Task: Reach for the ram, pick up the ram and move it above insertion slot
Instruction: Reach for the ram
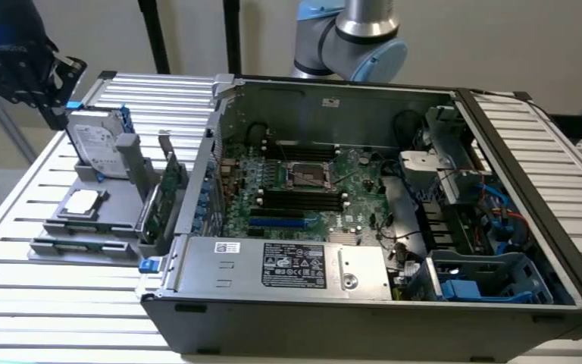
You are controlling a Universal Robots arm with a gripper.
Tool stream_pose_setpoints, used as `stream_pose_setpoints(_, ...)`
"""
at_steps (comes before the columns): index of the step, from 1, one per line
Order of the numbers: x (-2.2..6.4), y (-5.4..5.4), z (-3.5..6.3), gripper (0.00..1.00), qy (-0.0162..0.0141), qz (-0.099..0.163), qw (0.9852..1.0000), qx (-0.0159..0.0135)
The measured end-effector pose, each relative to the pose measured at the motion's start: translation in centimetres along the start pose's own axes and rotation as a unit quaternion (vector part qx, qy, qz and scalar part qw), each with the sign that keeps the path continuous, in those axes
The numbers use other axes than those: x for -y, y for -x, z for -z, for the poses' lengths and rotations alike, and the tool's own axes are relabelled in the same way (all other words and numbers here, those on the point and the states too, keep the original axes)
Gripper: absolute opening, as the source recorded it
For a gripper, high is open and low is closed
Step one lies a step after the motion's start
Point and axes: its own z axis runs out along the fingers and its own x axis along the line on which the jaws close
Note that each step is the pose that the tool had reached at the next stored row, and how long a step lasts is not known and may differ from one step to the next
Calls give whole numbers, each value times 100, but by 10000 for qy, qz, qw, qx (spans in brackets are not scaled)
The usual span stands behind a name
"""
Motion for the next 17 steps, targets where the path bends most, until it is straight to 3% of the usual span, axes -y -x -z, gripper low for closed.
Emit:
stream_pose_setpoints(5, 105, 5, 1, 11, 0, 0, 10000, -6)
stream_pose_setpoints(17, 522, 31, 3, 11, 1, -1, 10000, -23)
